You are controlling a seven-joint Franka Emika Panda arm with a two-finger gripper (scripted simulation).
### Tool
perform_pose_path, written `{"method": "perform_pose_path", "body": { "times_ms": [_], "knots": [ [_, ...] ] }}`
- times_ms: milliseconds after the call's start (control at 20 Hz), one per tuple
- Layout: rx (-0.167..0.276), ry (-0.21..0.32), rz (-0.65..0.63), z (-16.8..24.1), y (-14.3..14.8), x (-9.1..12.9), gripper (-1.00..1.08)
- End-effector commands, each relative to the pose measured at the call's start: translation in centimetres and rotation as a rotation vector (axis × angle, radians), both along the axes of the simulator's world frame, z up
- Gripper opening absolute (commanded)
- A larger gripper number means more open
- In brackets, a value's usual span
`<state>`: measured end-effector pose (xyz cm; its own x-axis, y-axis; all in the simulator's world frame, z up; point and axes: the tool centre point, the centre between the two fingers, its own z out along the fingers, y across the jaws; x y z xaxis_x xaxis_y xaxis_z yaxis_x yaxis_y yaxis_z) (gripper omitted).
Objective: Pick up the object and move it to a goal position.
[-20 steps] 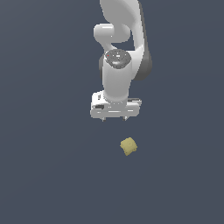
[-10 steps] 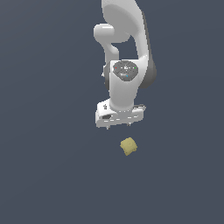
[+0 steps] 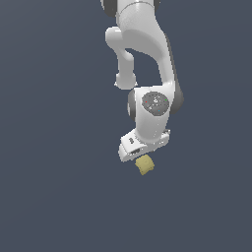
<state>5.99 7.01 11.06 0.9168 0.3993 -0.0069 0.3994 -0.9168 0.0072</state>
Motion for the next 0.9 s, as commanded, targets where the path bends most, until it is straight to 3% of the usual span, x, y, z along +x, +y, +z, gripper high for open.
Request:
{"method": "perform_pose_path", "body": {
  "times_ms": [0, 850],
  "knots": [
    [0.004, -0.002, 0.04, -0.9, 0.7, 0.6, 1.0],
    [0.009, -0.002, 0.089, -4.5, 1.7, 1.1, 1.0]
  ]
}}
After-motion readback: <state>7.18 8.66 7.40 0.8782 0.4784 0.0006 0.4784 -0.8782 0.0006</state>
